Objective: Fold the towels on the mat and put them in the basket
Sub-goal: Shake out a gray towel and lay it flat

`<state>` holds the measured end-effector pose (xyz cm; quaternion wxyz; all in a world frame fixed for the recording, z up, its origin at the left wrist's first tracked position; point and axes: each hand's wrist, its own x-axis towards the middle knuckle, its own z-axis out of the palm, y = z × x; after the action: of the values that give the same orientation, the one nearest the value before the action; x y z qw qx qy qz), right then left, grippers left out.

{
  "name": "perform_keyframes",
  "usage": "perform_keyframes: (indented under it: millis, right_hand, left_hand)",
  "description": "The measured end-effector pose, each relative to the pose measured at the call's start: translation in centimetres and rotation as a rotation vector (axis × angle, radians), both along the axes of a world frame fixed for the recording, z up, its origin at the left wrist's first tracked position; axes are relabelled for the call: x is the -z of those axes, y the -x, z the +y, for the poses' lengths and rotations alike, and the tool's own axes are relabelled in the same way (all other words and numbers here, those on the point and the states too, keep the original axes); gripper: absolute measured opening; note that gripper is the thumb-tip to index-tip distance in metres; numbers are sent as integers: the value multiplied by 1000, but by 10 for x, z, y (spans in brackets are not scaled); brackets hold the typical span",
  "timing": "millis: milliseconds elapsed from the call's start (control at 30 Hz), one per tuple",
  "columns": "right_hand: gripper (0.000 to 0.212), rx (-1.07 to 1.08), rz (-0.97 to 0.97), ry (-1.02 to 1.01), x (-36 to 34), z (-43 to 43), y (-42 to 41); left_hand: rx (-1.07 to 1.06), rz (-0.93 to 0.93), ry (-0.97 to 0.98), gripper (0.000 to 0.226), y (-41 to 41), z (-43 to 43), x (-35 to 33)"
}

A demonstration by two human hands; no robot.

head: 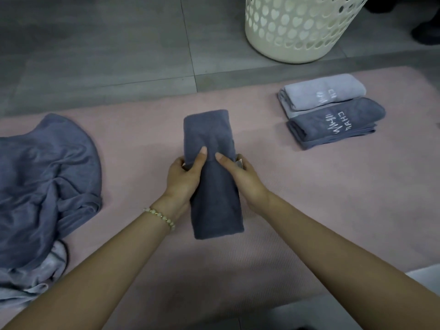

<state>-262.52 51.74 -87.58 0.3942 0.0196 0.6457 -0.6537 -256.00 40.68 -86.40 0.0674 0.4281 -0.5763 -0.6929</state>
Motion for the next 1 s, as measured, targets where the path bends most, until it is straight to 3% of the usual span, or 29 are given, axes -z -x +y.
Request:
perform_keyframes:
  millis: [100,267,433,533,633,767,1000]
  right_hand:
    - [73,-63,-89,149,-9,27,18]
    - [42,-75,-87,62,-16,88,44]
    - [29,324,-24,-25,-10,165,75]
    - [23,668,-79,1,-4,211,104]
    - [21,896,-167,63,-2,237,138]
    - [30,960,-206,83,5,241,171]
    - [47,968,-275,-68,38,218,187]
  left_hand:
    - [137,80,78,35,19,10,-16]
    - [282,83,221,38,59,49,-15]
    - [707,19,425,52,110,93,16]
    - [956,-67,830,63,127,98,37]
    - [1115,-216,1015,73,143,91,55]
    - [1184,-361,1064,65,162,92,65]
    - [1280,-421,1072,67,155,89,87]
